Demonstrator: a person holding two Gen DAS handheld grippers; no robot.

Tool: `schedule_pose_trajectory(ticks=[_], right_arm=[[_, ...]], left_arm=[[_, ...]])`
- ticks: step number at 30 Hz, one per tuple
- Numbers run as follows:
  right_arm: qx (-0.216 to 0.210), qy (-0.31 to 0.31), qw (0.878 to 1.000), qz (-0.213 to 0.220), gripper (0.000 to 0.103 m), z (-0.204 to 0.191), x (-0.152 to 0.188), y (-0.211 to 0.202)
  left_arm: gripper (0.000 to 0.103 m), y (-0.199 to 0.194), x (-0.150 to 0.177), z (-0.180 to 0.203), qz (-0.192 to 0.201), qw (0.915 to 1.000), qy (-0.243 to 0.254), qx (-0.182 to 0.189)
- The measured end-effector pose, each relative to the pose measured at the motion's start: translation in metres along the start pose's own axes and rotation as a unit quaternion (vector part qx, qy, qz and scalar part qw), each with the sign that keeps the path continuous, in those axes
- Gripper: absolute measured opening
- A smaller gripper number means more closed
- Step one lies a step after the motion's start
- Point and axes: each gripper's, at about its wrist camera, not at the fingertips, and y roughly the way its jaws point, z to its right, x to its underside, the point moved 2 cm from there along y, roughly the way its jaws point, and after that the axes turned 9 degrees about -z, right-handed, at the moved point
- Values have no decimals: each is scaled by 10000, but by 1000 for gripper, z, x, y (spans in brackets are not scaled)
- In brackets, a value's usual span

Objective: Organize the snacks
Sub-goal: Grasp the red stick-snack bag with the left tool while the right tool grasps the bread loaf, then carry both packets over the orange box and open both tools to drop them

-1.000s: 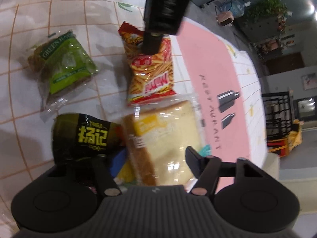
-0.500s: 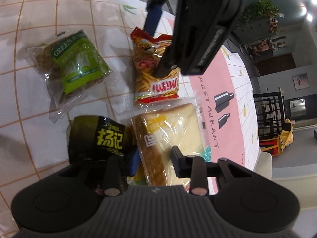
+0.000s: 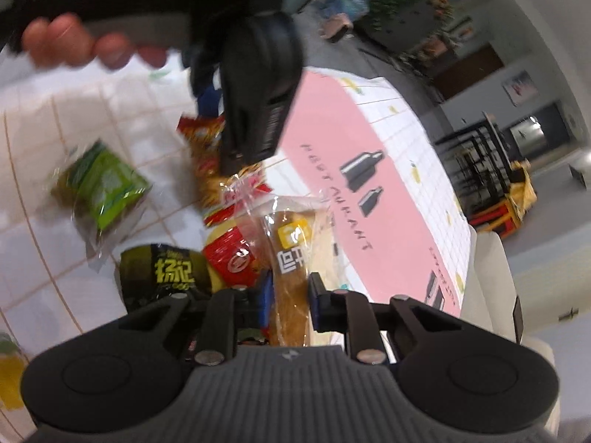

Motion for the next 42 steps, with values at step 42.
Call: schedule_pose_trajectory(ticks=[42], right_arm=[[483, 3799, 9225, 486, 15, 87, 151, -171]], left_arm=[[33, -155, 90, 240, 1524, 9610, 2289, 284]])
